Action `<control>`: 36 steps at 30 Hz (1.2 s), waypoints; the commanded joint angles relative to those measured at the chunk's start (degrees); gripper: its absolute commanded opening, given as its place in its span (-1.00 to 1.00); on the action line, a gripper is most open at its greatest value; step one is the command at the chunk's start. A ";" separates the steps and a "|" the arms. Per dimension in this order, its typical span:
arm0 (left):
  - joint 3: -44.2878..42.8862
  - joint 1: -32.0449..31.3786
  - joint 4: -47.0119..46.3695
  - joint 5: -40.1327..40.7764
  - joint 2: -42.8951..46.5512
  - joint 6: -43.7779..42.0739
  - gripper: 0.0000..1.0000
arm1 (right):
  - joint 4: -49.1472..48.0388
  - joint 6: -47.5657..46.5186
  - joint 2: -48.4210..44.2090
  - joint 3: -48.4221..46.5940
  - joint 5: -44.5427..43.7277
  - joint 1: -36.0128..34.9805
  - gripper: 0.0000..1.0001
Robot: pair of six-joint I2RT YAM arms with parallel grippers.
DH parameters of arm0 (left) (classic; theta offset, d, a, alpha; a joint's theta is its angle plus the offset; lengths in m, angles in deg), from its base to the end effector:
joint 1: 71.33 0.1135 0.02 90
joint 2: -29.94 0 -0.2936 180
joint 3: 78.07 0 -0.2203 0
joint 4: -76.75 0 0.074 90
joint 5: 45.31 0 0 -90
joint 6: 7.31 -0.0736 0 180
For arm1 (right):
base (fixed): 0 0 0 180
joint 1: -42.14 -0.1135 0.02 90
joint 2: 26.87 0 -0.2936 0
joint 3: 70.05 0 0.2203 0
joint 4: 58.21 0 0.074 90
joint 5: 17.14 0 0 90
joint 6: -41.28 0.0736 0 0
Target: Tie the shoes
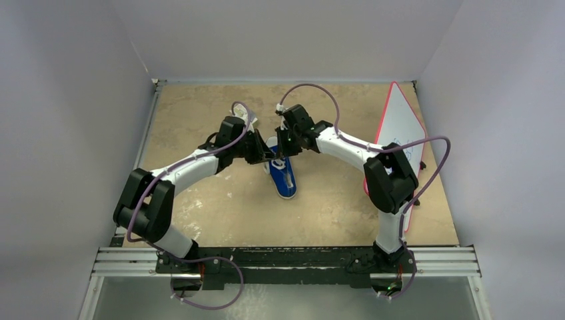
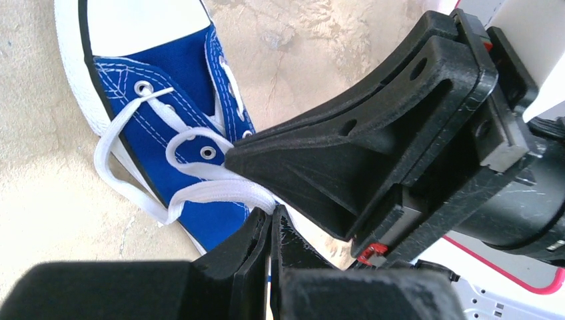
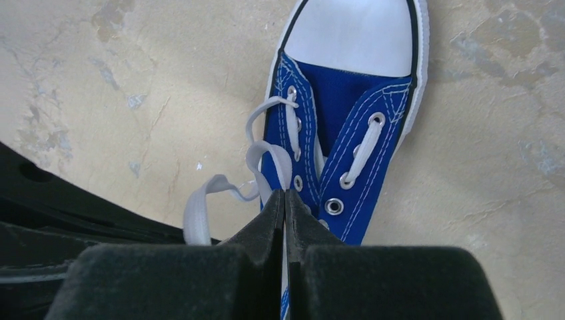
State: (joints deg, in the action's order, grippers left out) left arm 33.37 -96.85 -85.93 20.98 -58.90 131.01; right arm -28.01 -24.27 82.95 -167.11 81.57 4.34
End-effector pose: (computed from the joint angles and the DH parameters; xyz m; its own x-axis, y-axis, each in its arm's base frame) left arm 0.2875 -0.1701 0.2444 -0.8755 -0.3398 -0.3436 0.0422 0.6545 -0.7549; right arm 0.3423 0.2796 0.2410 -0.7772 -0.0851 -0.6235 -0.4083 0.8220 0.3968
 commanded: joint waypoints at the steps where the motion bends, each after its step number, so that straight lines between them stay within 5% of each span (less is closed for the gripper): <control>1: -2.66 0.39 -1.63 -1.70 -0.09 -2.30 -1.00 | 10.19 1.47 1.17 -6.82 2.17 0.31 -1.00; 20: -3.22 0.55 0.47 -2.71 -0.46 -4.40 -1.00 | 9.38 0.36 7.99 -10.21 4.83 2.51 -1.00; 36: -3.92 2.05 1.45 -2.73 -1.69 -5.68 -1.00 | 11.61 -4.20 4.78 -8.34 1.44 4.02 -1.00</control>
State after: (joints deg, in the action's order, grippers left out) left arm 32.21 -95.58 -82.98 19.41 -60.26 126.46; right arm -20.05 -25.98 90.38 -174.32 86.18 7.38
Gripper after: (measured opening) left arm 0.012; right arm 0.004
